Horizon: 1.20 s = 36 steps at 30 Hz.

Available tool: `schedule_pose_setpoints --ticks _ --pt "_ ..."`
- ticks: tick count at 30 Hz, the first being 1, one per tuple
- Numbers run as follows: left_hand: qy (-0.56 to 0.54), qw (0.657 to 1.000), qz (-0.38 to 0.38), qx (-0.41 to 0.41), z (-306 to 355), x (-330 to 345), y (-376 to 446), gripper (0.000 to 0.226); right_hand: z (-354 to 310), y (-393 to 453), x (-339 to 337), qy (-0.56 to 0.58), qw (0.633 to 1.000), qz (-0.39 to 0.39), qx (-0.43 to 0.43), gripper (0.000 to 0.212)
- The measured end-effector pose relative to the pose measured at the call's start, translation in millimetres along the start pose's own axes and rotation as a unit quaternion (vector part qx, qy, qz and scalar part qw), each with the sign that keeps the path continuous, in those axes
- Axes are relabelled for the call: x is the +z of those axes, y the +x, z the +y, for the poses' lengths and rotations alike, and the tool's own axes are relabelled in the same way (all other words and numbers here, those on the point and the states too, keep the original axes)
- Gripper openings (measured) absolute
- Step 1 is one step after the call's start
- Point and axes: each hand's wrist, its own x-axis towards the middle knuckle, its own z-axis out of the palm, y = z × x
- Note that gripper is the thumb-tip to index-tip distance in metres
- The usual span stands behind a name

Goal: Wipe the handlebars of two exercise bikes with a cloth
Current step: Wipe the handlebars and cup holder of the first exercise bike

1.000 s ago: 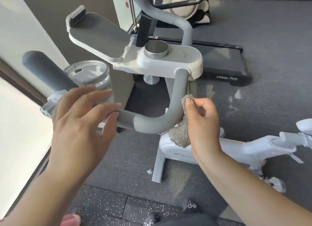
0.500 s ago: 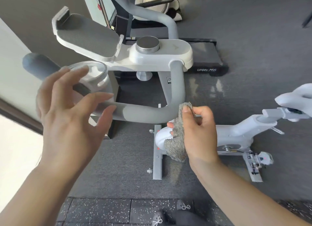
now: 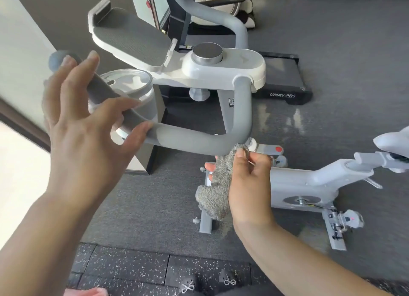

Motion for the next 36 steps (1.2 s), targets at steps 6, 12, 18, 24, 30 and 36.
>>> schedule_pose_setpoints --ticks 6,12,18,24,30,36 --pt "0.005 0.999 0.004 0.042 -14 -6 5 0.035 0 -10 16 0.052 0.997 0.009 0.048 0.014" --pt "-0.011 0.996 -0.004 0.085 -31 -10 10 0.031 0 -37 56 0.07 0.996 0.035 0.049 0.014" --pt "-0.008 0.991 -0.014 0.133 -47 -16 11 0.034 -1 -51 101 0.077 0.993 0.061 0.059 0.062" --pt "-0.025 0.987 -0.033 0.158 -59 -26 10 0.032 -8 -59 134 0.098 0.99 0.08 0.065 0.069" --pt "-0.044 0.985 -0.038 0.164 -62 -29 11 0.031 -17 -64 152 0.114 0.991 0.046 0.05 0.042" --pt "-0.052 0.983 -0.041 0.17 -65 -28 12 0.033 -21 -66 154 0.124 0.991 0.032 0.045 0.039"
